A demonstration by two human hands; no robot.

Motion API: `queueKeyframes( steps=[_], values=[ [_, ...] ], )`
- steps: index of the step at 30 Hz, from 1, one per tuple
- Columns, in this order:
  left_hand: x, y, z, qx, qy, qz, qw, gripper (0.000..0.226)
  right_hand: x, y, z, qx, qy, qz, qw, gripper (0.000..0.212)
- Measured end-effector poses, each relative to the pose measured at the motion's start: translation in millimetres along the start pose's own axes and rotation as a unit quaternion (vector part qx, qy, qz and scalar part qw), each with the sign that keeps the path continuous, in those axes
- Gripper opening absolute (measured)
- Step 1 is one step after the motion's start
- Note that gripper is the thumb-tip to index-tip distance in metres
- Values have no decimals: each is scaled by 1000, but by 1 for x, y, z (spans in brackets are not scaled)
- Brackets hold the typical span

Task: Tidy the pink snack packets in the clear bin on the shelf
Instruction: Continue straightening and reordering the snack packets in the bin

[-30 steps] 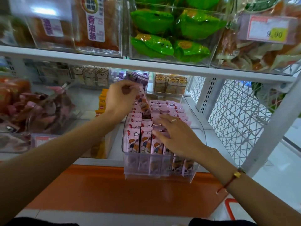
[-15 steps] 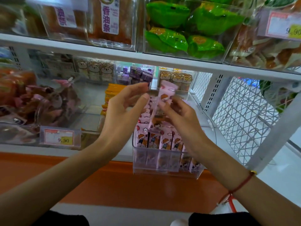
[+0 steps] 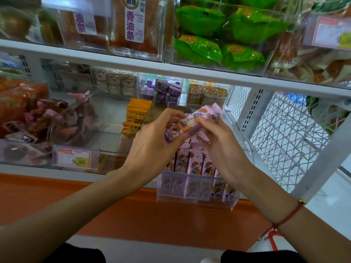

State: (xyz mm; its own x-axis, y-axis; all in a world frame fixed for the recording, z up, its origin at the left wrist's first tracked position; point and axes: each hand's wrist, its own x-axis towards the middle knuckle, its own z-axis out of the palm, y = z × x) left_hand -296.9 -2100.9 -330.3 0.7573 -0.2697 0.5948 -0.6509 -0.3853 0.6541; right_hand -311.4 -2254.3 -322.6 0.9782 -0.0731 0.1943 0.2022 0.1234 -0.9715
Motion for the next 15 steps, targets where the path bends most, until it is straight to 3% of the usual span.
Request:
queueKeyframes(
  steps=[3,6,9,15],
  values=[
    [0,-4,2,18,-30,11,999,33,-1,-2,-3,-15,5,-7,1000,11],
    [0,-5,4,56,-17,35,998,40,-3,2,-2,-68,55,-43,995,30],
    [1,-1,6,71,-9,49,996,50,-4,4,-2,-95,91,-85,988,24],
    [8,-2,-1,-12,-20,10,1000,44,-4,0,-3,-95,39,-93,990,44]
  ],
)
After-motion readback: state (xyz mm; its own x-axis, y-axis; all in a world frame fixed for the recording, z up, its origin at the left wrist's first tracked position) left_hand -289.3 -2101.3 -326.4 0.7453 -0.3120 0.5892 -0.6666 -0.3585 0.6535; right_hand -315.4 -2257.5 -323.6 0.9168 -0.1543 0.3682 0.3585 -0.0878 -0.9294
